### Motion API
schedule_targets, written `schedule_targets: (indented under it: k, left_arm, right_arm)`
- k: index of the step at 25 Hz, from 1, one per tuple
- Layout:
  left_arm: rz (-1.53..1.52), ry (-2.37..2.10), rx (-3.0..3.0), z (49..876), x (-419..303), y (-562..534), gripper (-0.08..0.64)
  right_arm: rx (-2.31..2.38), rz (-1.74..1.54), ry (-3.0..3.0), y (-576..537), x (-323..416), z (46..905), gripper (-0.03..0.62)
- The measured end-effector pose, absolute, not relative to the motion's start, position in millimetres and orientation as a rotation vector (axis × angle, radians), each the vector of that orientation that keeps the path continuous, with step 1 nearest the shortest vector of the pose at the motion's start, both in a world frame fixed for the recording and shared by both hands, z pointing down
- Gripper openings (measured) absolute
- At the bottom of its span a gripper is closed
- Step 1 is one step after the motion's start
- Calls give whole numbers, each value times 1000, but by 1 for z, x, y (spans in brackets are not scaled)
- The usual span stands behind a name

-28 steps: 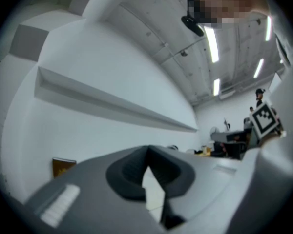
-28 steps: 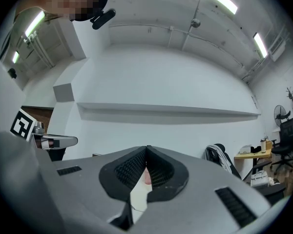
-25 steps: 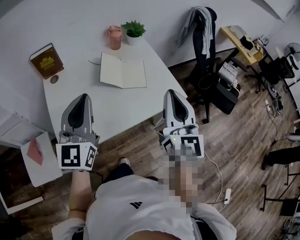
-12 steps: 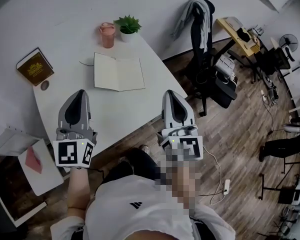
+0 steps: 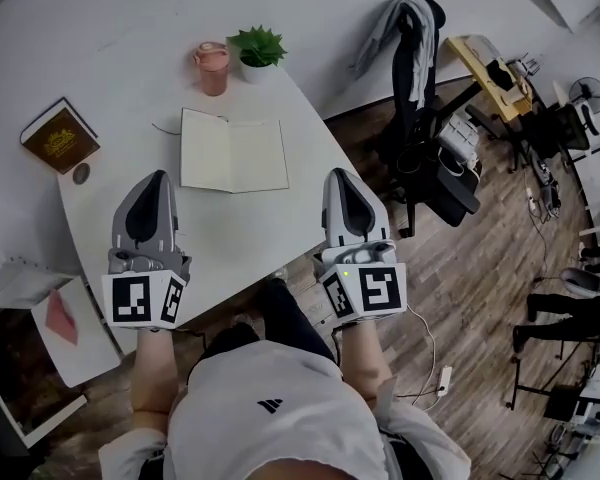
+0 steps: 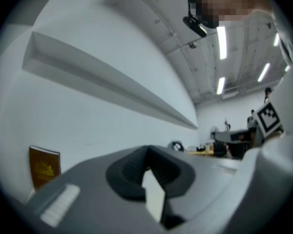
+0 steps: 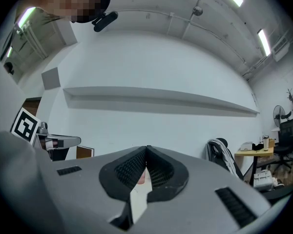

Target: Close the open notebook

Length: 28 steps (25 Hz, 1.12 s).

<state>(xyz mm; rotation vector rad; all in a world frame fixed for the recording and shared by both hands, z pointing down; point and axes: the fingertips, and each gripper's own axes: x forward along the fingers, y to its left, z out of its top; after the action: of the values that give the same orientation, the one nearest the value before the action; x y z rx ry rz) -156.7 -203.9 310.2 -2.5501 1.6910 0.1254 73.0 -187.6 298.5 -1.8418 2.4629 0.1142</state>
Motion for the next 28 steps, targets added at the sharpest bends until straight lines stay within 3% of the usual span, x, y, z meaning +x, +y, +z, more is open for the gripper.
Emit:
schedule_targets:
  k: [17, 28]
  left_arm:
    - [116, 1898, -2395, 307, -139, -295, 9]
    - [-50, 2129, -2391, 372, -151, -306, 9]
  right_arm:
    - [-1590, 139, 2633, -323, 82, 287, -6]
    - [-1412, 41, 2767, -361, 56, 314, -6]
